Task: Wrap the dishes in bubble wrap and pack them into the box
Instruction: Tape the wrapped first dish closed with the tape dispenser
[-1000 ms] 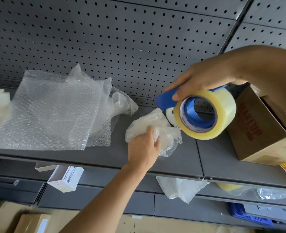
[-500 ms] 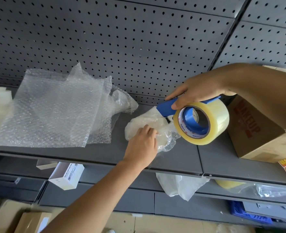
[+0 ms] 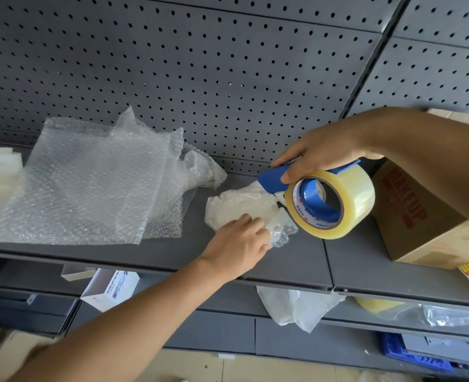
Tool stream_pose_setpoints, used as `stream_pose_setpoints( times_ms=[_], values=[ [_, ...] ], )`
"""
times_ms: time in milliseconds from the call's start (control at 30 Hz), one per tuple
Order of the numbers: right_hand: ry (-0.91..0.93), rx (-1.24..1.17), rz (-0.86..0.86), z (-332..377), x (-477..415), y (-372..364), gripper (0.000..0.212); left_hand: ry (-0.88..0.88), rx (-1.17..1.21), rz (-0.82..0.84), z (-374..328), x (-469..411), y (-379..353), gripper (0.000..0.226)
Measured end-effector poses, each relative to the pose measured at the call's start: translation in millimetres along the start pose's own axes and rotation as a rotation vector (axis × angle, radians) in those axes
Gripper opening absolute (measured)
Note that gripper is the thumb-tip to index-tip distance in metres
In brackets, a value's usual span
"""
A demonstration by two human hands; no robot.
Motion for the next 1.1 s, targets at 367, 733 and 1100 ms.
stream_pose_setpoints(
  times_ms=[367,733,1100],
  values=[
    [0.008,0.036,-0.033,-4,4,-59,0.043,0.438,0.352,0.066,26,-3,0,0.04],
    [0.091,-0.119,-0.421,-31,16,-90,0.07,0.697,0.822,0.088,61,-16,21,0.013],
    [0.281,-0.309,-0.64,-25,6,-73,0.069,0.941,1.013,-0.032,89,-23,34,0.028]
  ],
)
Point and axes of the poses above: each hand's wrist, its own x-axis away from the middle knuckle, its own y-axis out of the back of the hand, z = x × y, the point moved 6 cm from there along -x, towards the middle knuckle, and after that the axes turned 11 degrees about -x, right-handed, at the moved point
